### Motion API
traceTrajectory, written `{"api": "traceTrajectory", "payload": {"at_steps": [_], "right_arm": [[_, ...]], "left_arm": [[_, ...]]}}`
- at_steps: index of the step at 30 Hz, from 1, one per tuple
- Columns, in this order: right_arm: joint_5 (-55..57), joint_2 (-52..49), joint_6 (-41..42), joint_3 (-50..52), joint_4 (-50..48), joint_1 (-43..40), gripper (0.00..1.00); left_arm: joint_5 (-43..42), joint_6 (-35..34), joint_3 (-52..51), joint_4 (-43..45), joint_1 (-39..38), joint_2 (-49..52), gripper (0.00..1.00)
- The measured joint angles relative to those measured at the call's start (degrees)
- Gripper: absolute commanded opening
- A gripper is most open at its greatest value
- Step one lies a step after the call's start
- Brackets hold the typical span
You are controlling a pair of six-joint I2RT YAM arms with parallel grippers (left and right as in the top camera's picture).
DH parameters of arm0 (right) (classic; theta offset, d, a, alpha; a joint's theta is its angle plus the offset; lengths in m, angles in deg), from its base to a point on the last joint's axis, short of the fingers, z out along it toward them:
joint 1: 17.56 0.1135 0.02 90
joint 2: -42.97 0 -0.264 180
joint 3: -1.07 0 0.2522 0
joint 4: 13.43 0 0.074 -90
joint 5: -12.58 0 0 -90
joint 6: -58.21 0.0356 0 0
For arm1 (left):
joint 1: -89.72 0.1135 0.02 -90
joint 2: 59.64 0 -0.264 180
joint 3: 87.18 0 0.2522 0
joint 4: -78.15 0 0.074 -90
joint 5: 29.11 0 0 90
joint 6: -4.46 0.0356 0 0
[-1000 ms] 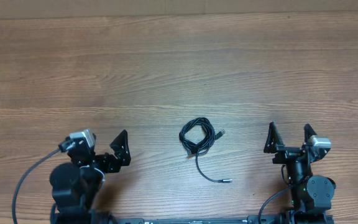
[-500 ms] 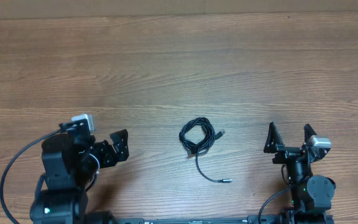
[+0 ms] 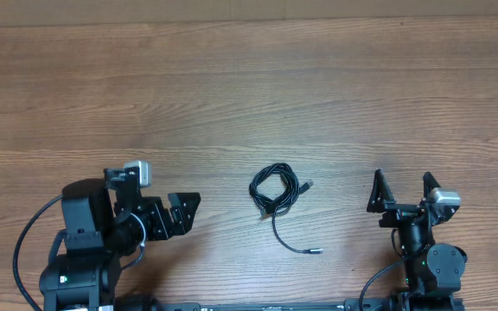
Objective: Untangle cables
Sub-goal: 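Move the left gripper forward over the coiled black cable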
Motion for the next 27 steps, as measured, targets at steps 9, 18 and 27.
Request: {"api": "traceTrajectory", "payload": {"at_steps": [9, 18, 27], "right_arm": [[0.02, 0.00, 0.00, 0.00, 0.02, 0.00, 1.00], [0.00, -0.02, 0.00, 0.00, 0.02, 0.00, 1.00], [0.02, 0.00, 0.00, 0.00, 0.00, 0.00, 1.00]], "left_arm": [[-0.50, -0.02, 0.00, -2.97, 0.00, 0.00, 1.00], [1.57, -0.02, 0.00, -3.37, 0.00, 0.00, 1.00], [2.34, -0.02, 0.00, -3.21, 0.00, 0.00, 1.00]]}}
